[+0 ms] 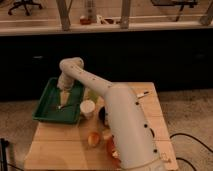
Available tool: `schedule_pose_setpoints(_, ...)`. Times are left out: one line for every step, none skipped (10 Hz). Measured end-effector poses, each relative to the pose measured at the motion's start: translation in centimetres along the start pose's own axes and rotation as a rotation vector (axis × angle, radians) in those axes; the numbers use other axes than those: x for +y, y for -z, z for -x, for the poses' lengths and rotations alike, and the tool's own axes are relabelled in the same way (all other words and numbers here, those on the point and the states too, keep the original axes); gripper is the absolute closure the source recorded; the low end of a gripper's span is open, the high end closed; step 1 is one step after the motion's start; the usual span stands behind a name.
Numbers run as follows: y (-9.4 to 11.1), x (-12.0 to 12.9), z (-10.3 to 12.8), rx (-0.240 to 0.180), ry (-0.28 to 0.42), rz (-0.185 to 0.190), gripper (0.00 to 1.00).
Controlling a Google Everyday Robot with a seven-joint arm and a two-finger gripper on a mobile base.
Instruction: Place fork in table surface
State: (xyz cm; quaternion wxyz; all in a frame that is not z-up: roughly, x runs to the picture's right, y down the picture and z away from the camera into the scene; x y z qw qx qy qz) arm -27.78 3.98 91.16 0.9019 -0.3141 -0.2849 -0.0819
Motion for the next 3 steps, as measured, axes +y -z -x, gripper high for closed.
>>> schedule_pose_setpoints(-0.27,0.16,0.11,-0.005,0.001,0.004,0.20)
schedule_pose_setpoints(-0.57,0.39,0.10,-0.008,0.000,0.008,0.20)
schedule_pose_setpoints(-0.83,0.64,-0.09,-0.010,-0.002,0.012,0.20)
